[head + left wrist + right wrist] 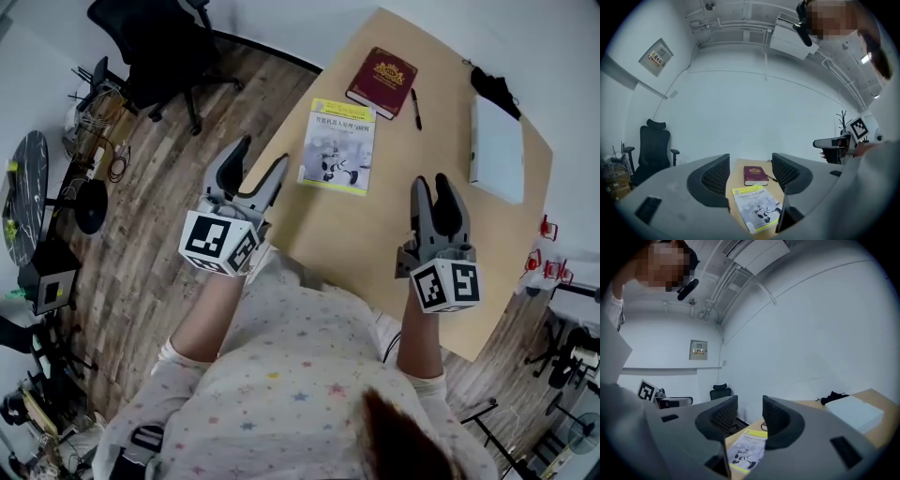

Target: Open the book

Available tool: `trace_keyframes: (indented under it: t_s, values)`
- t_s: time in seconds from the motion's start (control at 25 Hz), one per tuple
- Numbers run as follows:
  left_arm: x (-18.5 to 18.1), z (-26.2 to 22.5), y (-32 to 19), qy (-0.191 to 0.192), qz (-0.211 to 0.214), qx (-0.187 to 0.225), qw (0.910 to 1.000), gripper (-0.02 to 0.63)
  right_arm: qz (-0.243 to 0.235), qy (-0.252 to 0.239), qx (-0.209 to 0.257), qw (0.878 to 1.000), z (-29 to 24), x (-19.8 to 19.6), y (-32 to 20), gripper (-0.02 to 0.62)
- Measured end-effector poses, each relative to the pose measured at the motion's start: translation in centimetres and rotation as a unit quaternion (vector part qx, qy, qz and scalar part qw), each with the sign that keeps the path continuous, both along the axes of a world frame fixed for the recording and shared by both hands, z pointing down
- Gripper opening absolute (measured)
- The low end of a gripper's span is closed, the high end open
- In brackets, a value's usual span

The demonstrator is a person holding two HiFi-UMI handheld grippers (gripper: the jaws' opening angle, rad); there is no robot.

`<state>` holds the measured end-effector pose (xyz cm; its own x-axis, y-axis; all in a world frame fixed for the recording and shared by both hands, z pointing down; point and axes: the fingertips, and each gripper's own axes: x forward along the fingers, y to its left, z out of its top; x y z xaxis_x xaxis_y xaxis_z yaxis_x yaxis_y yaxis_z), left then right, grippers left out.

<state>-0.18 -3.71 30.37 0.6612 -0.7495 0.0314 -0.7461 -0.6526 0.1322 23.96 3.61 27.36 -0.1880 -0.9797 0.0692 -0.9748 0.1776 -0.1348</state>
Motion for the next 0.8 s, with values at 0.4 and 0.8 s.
trace_keyframes:
  t_s: [0.4,0.8]
  values:
    - [1.7,1.1,-3.0,-0.01,-0.003,-0.009,0.9999,0.259,0.008,-0.012,-0.014,1.0,1.4,0.9,-3.8,0.166]
    - [1.6,3.0,-6.3,-0.011,0.007,-0.017,0.9998,0.26,0.031,-0.004,-0.038,0.999,3.8,0.3,-6.9,0.172]
